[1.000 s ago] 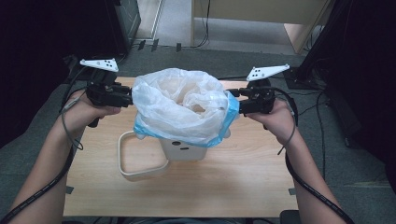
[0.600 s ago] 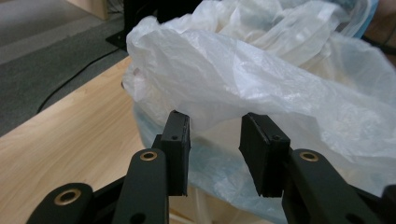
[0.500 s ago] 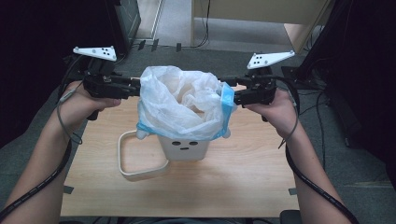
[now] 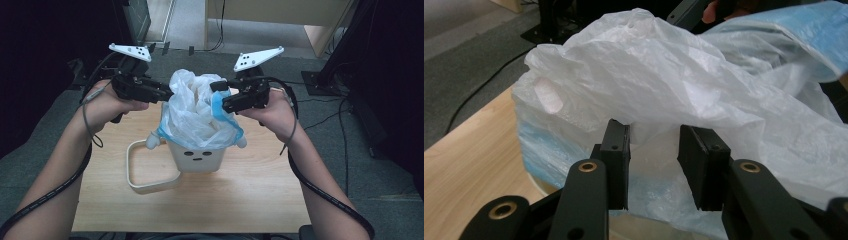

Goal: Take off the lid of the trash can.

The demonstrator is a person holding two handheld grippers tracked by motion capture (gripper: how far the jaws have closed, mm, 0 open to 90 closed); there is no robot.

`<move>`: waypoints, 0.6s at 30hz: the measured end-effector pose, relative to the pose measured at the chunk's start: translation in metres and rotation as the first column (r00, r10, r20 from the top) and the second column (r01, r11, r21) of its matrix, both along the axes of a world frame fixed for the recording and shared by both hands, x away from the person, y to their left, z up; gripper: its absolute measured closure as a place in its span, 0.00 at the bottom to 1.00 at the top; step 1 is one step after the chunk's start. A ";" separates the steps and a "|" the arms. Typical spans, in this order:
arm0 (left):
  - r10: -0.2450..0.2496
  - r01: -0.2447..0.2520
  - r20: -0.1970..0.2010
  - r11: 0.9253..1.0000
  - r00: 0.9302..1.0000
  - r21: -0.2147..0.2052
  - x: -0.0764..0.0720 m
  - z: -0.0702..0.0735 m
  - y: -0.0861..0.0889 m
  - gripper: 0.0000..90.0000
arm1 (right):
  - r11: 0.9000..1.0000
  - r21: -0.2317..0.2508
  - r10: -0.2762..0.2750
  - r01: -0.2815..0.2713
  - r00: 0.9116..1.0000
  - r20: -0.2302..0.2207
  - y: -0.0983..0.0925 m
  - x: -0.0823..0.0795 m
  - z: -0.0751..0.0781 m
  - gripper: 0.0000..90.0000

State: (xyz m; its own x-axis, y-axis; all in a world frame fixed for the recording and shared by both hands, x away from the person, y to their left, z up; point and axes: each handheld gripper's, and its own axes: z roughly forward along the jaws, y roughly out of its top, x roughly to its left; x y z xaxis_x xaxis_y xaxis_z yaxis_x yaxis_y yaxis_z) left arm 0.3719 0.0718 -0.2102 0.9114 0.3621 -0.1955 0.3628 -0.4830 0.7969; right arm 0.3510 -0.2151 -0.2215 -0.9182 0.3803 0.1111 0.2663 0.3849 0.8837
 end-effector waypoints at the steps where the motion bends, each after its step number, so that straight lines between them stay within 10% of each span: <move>1: 0.000 0.000 -0.002 1.000 1.000 0.001 0.000 -0.001 -0.002 0.74 | 1.000 0.001 0.004 -0.004 1.000 -0.004 0.003 0.001 -0.001 0.40; 18: -0.075 0.072 -0.072 0.997 0.995 -0.036 0.009 -0.002 -0.026 0.97 | 0.997 -0.039 0.060 -0.064 0.995 -0.081 0.053 0.011 -0.002 0.32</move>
